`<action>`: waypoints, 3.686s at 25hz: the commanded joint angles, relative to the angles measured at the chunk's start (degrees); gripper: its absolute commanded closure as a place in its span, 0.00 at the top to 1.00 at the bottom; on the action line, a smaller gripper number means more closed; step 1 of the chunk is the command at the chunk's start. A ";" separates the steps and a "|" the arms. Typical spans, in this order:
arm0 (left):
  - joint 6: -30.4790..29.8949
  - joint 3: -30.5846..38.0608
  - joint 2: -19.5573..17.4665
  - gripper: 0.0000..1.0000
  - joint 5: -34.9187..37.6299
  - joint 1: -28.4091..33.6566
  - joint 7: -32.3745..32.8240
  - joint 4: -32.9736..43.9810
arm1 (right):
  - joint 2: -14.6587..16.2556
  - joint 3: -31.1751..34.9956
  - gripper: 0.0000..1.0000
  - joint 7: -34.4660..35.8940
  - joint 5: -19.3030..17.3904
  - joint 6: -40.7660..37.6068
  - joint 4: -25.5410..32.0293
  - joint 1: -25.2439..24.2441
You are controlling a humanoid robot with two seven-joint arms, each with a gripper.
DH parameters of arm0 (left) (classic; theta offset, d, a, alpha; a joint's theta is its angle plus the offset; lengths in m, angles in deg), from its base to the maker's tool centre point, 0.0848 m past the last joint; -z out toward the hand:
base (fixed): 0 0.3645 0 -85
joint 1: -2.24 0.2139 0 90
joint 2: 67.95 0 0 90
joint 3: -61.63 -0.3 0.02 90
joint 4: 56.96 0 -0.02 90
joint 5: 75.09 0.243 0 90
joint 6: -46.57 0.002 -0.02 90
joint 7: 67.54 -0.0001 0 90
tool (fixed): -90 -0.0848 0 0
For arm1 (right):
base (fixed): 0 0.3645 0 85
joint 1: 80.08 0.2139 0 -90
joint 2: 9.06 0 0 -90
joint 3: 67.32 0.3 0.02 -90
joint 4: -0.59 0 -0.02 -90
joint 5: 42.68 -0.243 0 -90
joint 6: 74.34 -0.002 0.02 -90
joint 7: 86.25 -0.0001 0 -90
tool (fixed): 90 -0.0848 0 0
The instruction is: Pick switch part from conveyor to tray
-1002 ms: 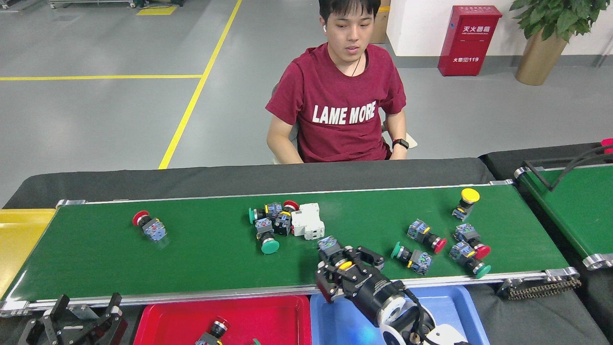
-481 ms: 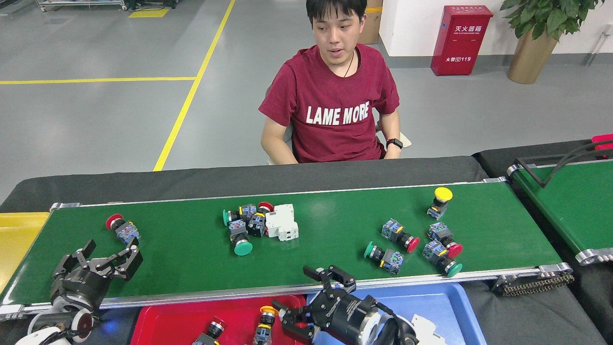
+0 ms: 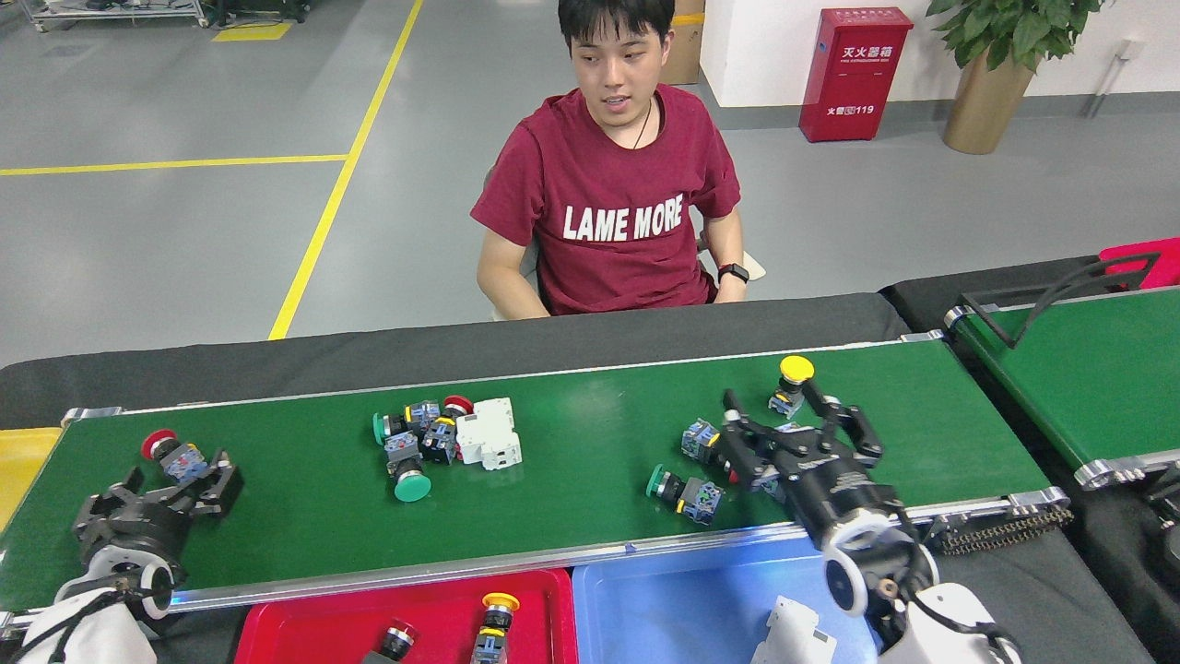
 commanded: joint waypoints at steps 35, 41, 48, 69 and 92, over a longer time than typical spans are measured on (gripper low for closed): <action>-22.35 12.41 13.76 1.00 -4.42 52.72 -5.88 66.57 | -13.79 -14.03 0.88 -0.94 4.04 4.63 -18.98 14.88; -22.35 11.18 12.53 1.00 -4.42 47.98 -0.70 66.05 | -13.79 -16.58 0.24 -4.90 3.43 -3.37 -19.51 15.93; -21.82 8.55 11.83 1.00 -3.89 34.87 6.60 55.85 | -6.23 -16.58 0.25 -5.34 0.61 -16.55 -2.54 9.87; -13.38 6.61 3.04 0.28 2.44 11.50 5.99 20.26 | -5.26 -13.59 0.96 -7.53 0.26 -13.21 7.39 6.18; -40.81 6.44 12.44 1.00 -10.92 50.61 6.43 65.43 | 3.44 8.21 0.96 6.62 0.26 -4.77 6.60 -13.86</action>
